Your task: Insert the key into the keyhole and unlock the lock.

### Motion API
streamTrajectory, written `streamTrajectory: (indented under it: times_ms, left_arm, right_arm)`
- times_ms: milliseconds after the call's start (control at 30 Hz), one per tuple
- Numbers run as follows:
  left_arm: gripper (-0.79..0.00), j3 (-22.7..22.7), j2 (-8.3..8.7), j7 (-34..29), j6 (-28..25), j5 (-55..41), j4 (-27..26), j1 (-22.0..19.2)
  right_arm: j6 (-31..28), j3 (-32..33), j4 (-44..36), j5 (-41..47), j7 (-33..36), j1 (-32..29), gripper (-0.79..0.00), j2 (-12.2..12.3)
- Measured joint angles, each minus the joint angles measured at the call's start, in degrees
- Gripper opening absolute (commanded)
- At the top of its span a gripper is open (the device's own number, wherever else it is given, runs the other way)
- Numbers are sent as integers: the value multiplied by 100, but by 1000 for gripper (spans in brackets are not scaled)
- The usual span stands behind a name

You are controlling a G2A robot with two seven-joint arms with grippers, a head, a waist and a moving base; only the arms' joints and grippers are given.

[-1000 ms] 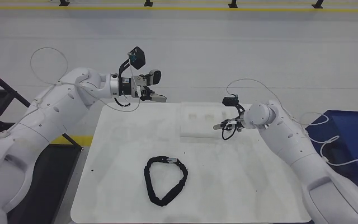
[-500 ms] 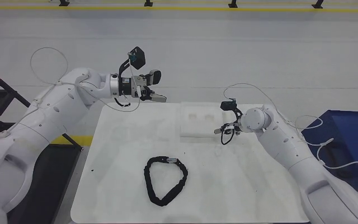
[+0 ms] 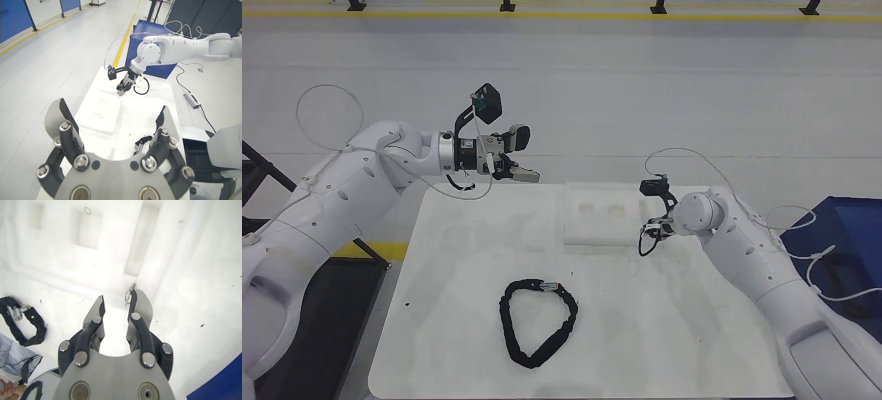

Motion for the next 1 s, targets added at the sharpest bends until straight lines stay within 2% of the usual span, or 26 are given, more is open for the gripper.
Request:
streamTrajectory:
  times_ms: [133, 267, 533, 700, 1000]
  left_arm:
    - [0, 0, 0, 0, 0, 0, 0, 0]
    - [0, 0, 0, 0, 0, 0, 0, 0]
    - [0, 0, 0, 0, 0, 0, 0, 0]
    - [0, 0, 0, 0, 0, 0, 0, 0]
    - [0, 0, 0, 0, 0, 0, 0, 0]
  right_arm:
    - [55, -19, 164, 28, -43, 30, -536, -70]
    - [139, -59, 326, 2, -82, 83, -625, -143]
    - [188, -116, 705, 50, -135, 179, -690, -304]
    - [210, -169, 918, 35, -159, 231, -785, -405]
    - [217, -174, 1181, 4, -148, 386, -785, -530]
